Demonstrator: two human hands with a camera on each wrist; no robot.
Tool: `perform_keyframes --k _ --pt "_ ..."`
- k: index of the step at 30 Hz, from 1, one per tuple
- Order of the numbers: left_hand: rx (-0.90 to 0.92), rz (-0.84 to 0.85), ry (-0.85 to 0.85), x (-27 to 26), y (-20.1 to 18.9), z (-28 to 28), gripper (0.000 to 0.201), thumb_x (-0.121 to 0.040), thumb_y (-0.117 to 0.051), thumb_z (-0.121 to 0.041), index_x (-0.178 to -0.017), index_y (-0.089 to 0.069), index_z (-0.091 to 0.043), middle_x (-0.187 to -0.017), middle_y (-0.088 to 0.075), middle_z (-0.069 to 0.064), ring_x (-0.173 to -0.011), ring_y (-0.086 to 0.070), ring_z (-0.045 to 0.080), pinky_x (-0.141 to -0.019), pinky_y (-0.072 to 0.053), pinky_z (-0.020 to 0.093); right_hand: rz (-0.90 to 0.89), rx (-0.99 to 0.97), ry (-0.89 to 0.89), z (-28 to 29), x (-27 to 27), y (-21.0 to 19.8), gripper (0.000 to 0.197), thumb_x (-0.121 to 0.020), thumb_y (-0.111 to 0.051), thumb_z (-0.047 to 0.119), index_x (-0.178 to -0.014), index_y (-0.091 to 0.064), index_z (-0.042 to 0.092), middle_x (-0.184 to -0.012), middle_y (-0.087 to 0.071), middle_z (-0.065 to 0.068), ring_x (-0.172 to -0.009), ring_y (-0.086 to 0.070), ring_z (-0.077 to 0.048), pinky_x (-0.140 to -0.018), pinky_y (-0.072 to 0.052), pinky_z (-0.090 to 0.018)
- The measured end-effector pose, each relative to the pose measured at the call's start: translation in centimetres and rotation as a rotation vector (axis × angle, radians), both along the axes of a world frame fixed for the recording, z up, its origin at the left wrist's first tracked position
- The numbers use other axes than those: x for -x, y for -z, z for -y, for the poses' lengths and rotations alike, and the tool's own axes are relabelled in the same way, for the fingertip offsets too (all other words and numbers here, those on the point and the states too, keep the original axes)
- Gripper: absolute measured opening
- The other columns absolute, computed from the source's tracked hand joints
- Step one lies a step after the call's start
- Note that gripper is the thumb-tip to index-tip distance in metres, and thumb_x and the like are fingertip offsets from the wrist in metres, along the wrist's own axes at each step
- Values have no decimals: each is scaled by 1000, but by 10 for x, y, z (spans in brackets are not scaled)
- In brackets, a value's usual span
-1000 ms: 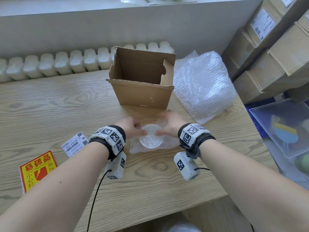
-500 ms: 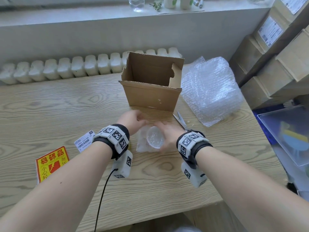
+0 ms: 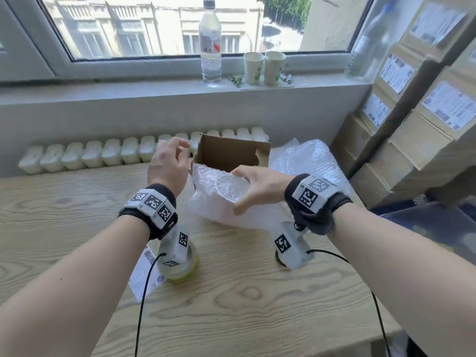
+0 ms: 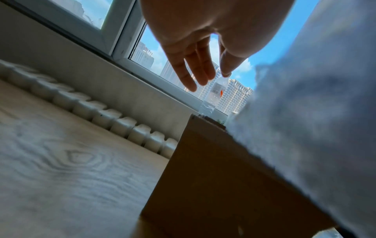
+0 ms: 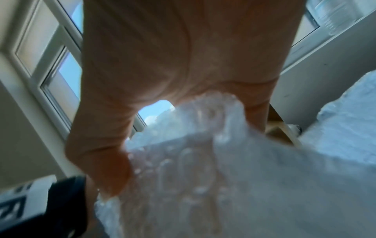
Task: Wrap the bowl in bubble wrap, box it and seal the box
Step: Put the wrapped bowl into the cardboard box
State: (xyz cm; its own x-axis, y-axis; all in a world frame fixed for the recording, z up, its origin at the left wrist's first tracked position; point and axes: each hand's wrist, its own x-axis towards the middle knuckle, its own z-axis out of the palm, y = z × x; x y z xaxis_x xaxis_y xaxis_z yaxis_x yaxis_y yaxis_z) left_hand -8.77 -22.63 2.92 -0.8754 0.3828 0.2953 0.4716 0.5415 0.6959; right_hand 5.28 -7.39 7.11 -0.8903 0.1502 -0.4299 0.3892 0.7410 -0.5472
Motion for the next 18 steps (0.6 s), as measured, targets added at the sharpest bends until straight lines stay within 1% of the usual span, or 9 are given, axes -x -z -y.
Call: perform_keyframes --k 2,5,8,11,12,13,14,16,18 --pt "75 6 21 7 -6 -6 28 -96 -42 -13 -117 -61 -16 -115 -48 11 -106 -51 25 -91 -42 33 -79 12 65 -11 9 -15 84 -68 -78 38 -140 -37 23 -134 -45 4 -116 -45 -13 -89 -41 -27" --pt "168 89 56 17 -8 -15 42 -95 -38 -7 -131 -51 -25 -130 -38 8 -114 -46 24 -96 -37 33 -176 33 188 -30 24 -30 82 -70 -77 35 -140 -37 21 -133 -46 2 -117 -47 -15 -88 -40 -27" --pt "169 166 81 29 -3 -23 35 -95 -40 -9 -123 -56 -24 -137 -35 6 -117 -49 26 -101 -36 32 -284 126 358 -44 40 -32 78 -69 -78 33 -136 -40 21 -126 -50 4 -108 -51 -13 -82 -43 -25" --pt "281 198 173 38 8 -36 22 -95 -50 -17 -108 -67 -22 -146 -31 7 -130 -42 27 -112 -30 35 -355 199 476 -45 63 -25 88 -60 -80 41 -135 -39 23 -124 -53 4 -109 -53 -16 -93 -47 -33" --pt "340 197 197 40 11 -40 21 -93 -54 -16 -107 -69 -22 -149 -29 8 -134 -37 26 -114 -27 35 -368 209 489 -43 72 -22 90 -55 -79 44 -133 -40 26 -122 -54 4 -108 -55 -16 -94 -48 -35" --pt "398 192 214 41 13 -44 25 -90 -58 -13 -110 -68 -23 -151 -27 7 -137 -32 25 -115 -25 35 -381 224 489 -41 79 -19 88 -54 -80 43 -131 -40 26 -119 -54 5 -106 -55 -14 -92 -48 -34" --pt "446 185 234 43 15 -47 35 -86 -60 -6 -116 -66 -24 -152 -27 6 -138 -30 24 -115 -26 34 -388 243 480 -39 87 -16 83 -59 -81 38 -130 -39 25 -114 -53 7 -101 -54 -10 -87 -48 -28" --pt "523 202 282 44 16 -51 56 -81 -56 6 -127 -59 -24 -147 -31 4 -131 -38 25 -107 -37 32 -382 252 450 -34 99 -6 74 -67 -81 27 -127 -38 23 -104 -48 12 -89 -49 -1 -70 -41 -16" --pt "624 214 279 44 16 -50 57 -82 -50 8 -133 -52 -19 -141 -37 5 -120 -50 27 -95 -47 33 -367 283 429 -29 107 7 74 -67 -81 22 -126 -37 25 -105 -48 10 -90 -49 -2 -66 -39 -14"
